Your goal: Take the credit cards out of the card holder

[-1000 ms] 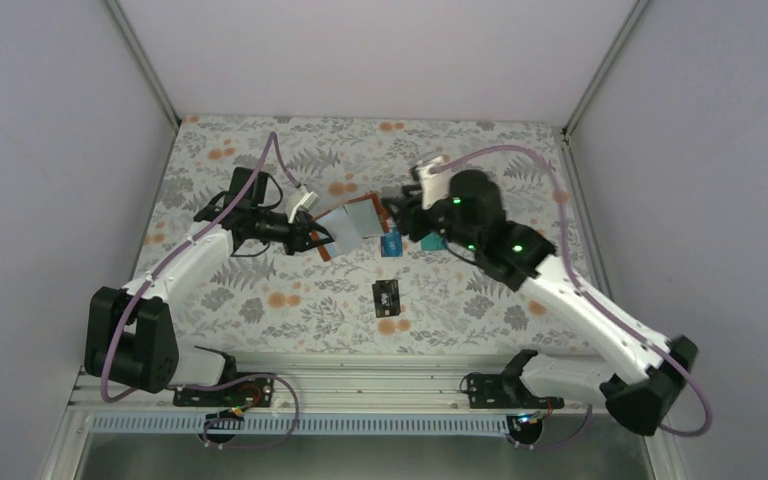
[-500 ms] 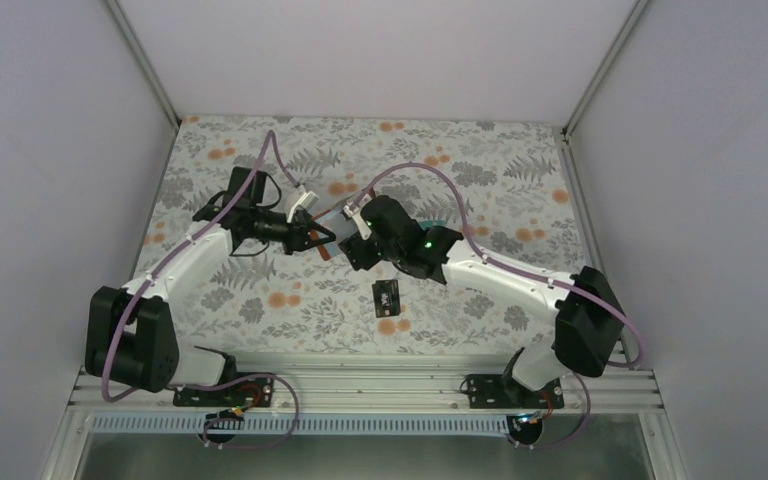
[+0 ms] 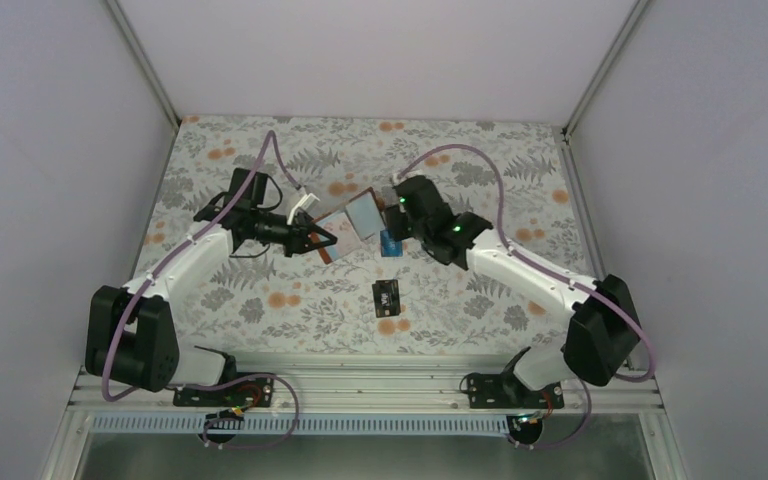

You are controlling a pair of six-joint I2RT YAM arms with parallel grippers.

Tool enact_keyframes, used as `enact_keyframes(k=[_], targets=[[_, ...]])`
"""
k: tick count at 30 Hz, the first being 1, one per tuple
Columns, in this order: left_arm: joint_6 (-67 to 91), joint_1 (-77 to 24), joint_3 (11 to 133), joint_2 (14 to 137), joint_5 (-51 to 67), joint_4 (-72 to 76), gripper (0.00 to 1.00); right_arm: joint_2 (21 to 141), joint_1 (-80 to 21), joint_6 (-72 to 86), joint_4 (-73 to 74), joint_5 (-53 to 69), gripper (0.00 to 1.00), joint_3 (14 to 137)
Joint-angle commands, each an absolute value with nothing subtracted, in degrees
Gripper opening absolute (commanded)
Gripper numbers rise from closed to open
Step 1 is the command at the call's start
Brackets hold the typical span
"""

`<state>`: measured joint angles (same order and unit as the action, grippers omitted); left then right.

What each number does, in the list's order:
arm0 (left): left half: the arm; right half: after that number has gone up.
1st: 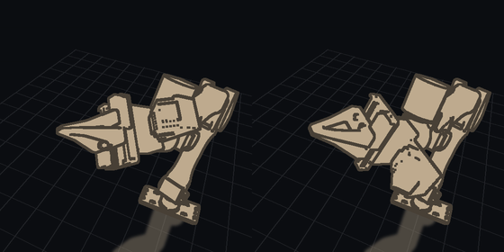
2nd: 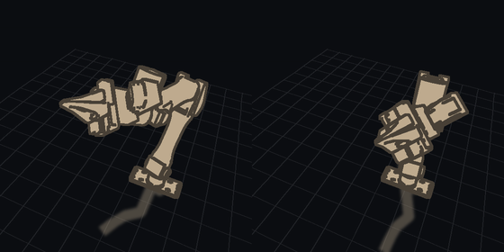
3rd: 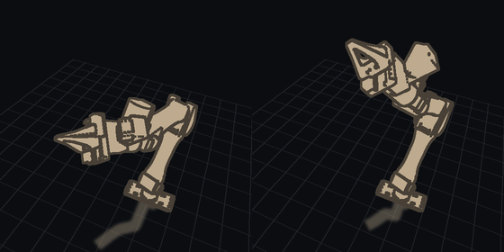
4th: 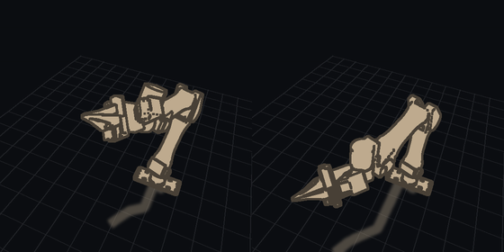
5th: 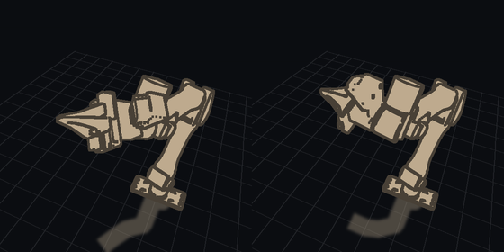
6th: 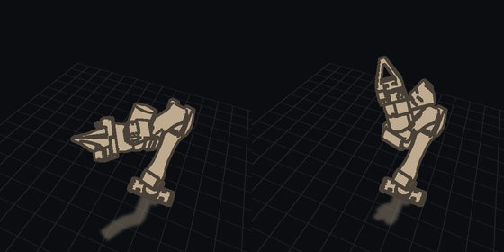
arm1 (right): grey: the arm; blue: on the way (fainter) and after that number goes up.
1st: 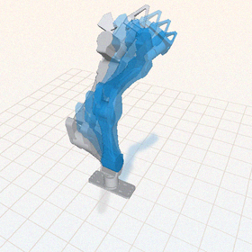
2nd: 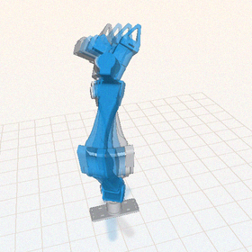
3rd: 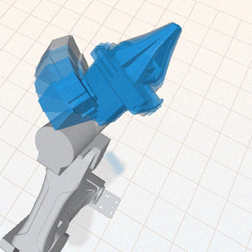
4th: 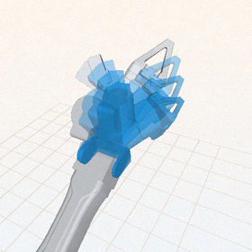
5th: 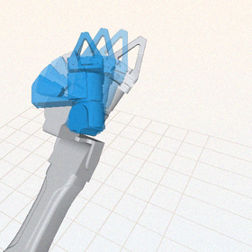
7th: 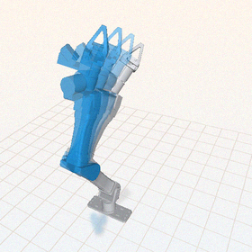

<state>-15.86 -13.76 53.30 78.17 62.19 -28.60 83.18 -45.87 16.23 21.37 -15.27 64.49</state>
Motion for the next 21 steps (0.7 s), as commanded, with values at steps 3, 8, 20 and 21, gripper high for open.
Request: enact_keyframes(k=[3, 8, 20, 21], targets=[[-13.83, -14.01, 52.98, 77.25, 57.10, -27.18, 0.03, 78.65, -38.05, 19.92, 29.21, -21.91, 0.61, 62.05], [-12.91, -14.02, 52.82, 77.50, 50.41, -26.20, 0.02, 72.45, -38.09, 11.85, 28.39, -9.59, 0.60, 62.41], [-14.45, -14.00, 52.56, 76.85, 55.75, -26.91, 0.02, 84.79, -47.44, 2.02, 11.66, 32.23, 0.48, 62.63], [-14.88, -13.98, 52.54, 76.73, 56.79, -27.24, 0.02, 85.50, -46.45, 2.55, 11.08, 32.78, 0.44, 62.88]])
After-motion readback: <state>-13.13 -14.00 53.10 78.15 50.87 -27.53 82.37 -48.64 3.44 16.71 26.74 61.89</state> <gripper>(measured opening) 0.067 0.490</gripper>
